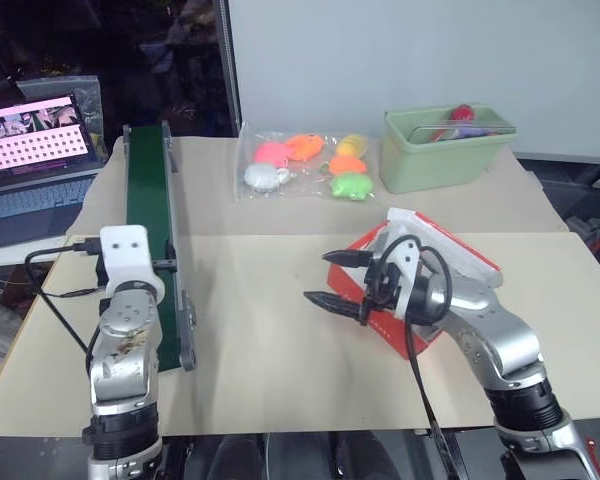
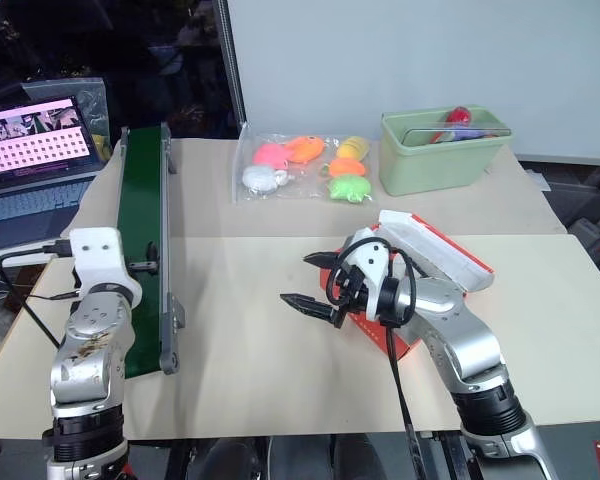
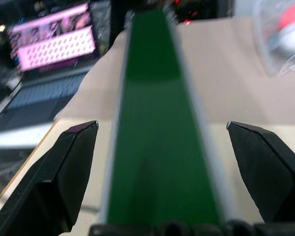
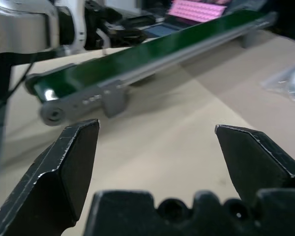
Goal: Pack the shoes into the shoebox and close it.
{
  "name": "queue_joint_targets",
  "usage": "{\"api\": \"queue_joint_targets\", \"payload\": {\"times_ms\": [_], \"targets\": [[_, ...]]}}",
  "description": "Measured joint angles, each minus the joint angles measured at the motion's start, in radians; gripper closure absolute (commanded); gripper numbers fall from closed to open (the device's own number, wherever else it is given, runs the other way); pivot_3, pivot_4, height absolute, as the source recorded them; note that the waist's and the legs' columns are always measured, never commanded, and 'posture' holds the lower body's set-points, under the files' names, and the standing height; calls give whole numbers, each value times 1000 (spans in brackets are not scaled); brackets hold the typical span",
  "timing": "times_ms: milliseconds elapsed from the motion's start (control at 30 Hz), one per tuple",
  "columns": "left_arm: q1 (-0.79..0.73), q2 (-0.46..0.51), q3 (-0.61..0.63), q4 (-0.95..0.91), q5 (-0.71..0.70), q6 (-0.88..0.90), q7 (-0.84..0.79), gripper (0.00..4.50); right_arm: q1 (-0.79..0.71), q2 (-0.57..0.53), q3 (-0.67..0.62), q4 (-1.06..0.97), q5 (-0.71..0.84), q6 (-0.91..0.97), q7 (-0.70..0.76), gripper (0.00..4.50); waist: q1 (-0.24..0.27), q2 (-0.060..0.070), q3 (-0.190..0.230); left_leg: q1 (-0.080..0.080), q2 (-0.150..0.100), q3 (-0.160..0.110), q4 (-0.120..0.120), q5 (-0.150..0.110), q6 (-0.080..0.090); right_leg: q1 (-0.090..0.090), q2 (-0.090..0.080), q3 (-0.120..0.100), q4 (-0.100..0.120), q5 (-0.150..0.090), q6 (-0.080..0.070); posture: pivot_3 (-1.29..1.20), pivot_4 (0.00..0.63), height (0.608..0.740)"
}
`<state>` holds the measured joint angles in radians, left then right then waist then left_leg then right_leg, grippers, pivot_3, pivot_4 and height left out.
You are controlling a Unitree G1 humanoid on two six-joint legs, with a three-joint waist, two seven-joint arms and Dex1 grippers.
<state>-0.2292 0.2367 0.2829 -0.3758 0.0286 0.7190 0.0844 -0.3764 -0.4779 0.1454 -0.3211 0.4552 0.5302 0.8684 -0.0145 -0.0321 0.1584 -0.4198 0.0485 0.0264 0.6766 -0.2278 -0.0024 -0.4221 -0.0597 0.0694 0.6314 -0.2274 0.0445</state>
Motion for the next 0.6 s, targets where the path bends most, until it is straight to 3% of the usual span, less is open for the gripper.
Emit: {"api": "queue_joint_targets", "payload": {"times_ms": [600], "targets": [[-24, -2, -16, 9, 9, 8, 6, 0, -1, 8, 12, 38, -52, -47, 14, 45, 1, 0, 0, 0, 0, 0, 1, 0, 0, 0, 0, 0, 0, 0, 0, 0, 150, 729]]}}
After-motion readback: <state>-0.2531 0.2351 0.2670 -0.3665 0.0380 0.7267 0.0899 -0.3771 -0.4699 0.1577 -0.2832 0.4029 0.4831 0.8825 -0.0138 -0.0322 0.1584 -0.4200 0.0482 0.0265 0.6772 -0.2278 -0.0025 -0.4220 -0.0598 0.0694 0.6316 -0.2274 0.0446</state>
